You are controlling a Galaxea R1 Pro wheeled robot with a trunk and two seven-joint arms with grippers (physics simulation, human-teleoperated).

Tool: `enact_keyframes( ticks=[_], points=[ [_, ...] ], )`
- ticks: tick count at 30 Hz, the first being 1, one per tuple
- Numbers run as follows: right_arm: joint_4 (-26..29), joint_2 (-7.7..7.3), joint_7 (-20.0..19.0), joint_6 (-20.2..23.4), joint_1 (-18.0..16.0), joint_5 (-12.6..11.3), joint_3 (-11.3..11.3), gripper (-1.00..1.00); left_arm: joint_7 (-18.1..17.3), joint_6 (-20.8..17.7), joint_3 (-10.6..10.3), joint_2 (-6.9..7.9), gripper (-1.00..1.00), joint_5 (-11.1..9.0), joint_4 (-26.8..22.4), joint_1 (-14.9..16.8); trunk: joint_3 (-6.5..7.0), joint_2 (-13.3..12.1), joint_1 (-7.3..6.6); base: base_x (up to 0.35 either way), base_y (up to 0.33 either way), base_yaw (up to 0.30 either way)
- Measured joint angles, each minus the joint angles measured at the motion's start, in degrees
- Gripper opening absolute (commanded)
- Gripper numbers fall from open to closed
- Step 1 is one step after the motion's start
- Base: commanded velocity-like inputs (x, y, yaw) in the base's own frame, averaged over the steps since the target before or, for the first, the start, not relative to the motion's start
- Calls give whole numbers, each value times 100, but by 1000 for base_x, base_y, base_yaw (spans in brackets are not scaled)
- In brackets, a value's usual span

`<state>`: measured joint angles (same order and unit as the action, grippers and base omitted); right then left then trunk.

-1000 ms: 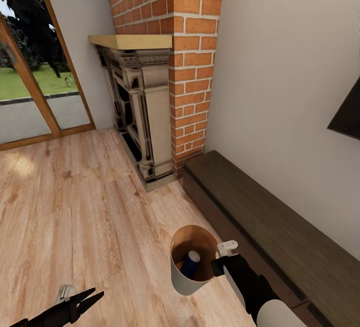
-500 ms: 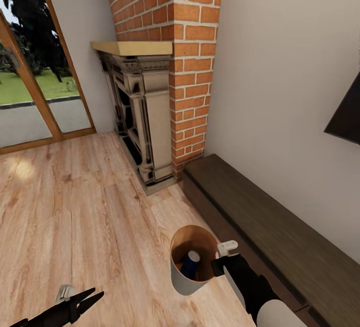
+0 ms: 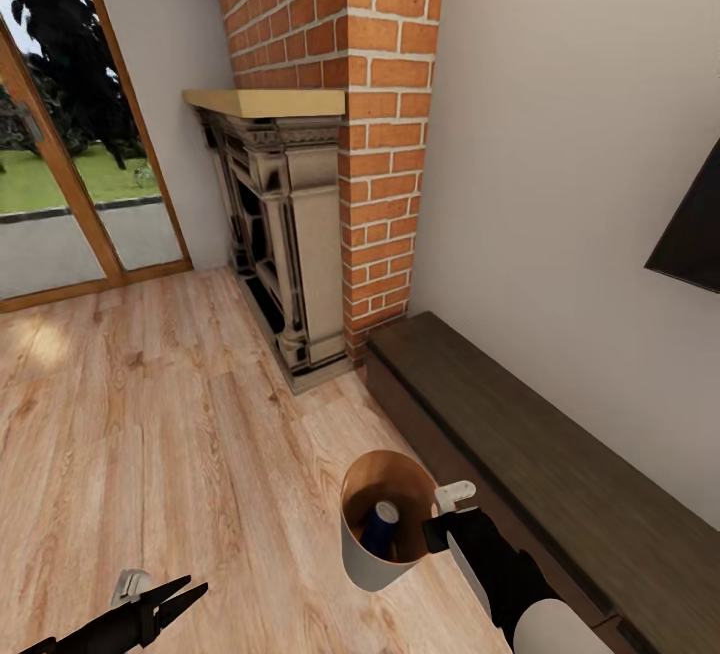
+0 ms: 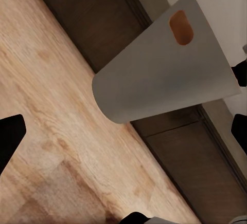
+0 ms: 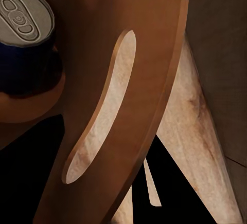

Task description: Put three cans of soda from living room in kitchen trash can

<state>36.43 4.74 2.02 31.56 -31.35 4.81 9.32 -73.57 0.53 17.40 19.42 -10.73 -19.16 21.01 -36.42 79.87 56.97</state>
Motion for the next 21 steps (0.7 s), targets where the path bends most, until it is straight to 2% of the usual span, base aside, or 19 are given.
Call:
enact_keyframes(
  ticks=[7,21],
  points=[
    [-1,-1,4,1,1,28,-1,-100,0,0,0,0,100,0,0,0,1,0,0,0,0,79],
    [0,0,1,0,0,2,0,-100,0,0,0,0,100,0,0,0,1,0,0,0,0,241]
  ],
)
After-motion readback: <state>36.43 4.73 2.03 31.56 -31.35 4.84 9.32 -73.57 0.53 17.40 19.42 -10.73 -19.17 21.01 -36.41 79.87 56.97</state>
